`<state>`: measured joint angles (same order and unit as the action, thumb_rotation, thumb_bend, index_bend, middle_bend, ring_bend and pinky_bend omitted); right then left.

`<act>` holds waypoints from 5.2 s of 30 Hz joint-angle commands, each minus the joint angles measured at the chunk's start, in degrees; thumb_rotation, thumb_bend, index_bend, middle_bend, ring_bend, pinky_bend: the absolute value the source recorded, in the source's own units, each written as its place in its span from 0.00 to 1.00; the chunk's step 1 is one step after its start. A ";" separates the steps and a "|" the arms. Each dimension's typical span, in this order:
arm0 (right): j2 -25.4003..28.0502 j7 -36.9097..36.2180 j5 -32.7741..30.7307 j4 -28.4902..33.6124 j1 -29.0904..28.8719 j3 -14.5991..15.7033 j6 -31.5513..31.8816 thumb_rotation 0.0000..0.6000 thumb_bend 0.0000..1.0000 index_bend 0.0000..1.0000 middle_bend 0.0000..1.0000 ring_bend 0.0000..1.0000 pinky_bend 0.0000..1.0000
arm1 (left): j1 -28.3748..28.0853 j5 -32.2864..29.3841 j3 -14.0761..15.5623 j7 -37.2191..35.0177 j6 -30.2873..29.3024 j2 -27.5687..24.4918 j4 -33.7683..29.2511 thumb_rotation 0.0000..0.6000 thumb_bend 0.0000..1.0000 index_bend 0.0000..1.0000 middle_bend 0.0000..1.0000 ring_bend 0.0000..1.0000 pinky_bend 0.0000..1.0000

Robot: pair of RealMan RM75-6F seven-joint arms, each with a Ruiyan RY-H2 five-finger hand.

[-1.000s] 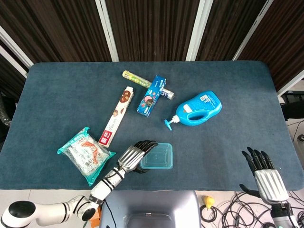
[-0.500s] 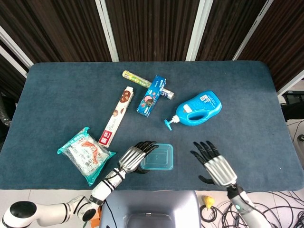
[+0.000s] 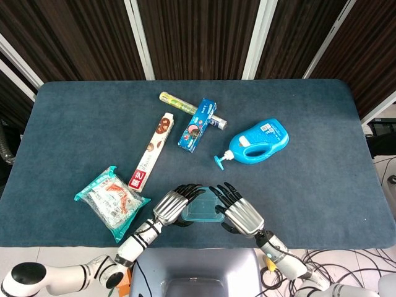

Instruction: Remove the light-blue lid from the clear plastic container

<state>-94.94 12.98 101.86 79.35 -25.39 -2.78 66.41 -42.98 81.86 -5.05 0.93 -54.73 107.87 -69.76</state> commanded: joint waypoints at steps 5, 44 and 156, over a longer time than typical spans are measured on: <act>-0.94 0.53 -1.34 0.09 -0.59 0.41 0.48 1.00 0.20 0.50 0.01 0.00 0.00 | 0.10 0.20 0.10 0.12 -0.19 -0.07 -0.37 1.00 0.26 0.16 0.23 0.20 0.23; 0.20 4.62 -7.29 4.68 -3.15 -0.62 0.87 1.00 0.20 0.52 0.01 0.00 0.00 | -0.02 0.89 0.87 0.29 0.60 -0.66 -0.90 1.00 0.26 0.17 0.24 0.21 0.23; 10.26 -7.48 -7.56 -11.67 -0.04 1.27 11.95 1.00 0.54 0.72 0.15 0.00 0.00 | 4.98 1.22 -1.00 -4.19 -7.30 -16.74 -8.16 1.00 0.30 0.00 0.00 0.00 0.00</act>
<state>-84.28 6.08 94.51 70.77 -26.30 -2.12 78.04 -38.01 83.08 -6.06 -3.27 -62.02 91.14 -77.90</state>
